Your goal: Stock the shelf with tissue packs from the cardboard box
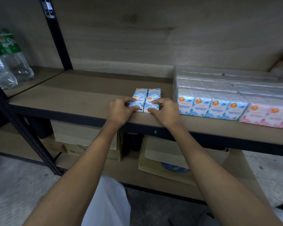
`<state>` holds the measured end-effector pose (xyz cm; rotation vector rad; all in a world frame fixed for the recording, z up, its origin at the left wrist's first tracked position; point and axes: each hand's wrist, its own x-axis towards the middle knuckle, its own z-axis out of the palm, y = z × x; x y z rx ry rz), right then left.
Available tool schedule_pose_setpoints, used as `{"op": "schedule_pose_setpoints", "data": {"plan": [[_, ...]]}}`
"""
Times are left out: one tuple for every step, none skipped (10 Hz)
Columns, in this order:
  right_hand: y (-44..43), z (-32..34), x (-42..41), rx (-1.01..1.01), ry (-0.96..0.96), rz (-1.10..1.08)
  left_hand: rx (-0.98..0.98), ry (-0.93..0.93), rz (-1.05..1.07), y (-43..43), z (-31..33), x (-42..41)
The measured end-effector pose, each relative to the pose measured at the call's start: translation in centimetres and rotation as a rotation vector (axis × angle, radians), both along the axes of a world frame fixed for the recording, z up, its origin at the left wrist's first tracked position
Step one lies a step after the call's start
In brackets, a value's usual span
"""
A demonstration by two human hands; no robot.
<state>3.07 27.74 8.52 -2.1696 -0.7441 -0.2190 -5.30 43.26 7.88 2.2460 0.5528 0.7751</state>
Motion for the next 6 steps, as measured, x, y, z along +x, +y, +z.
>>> {"op": "schedule_pose_setpoints", "data": {"plan": [[0.1,-0.1,0.0,0.005,0.01,-0.002,0.005,0.005,-0.007,0.0,0.0,0.0],[0.1,-0.1,0.0,0.016,0.022,0.002,-0.009,0.005,-0.015,0.0,0.1,-0.1],[-0.1,0.1,-0.4,0.039,0.043,0.006,-0.037,-0.011,-0.033,-0.1,0.2,-0.2],[-0.5,0.0,-0.5,0.051,0.057,0.025,-0.043,-0.03,-0.054,-0.3,0.1,-0.7],[-1.4,0.4,-1.4,0.076,0.08,0.057,-0.025,-0.079,-0.023,-0.6,0.3,-1.1],[-3.7,0.5,-2.8,0.136,0.06,0.079,0.092,-0.254,0.066,-0.9,-0.8,-3.0]]}}
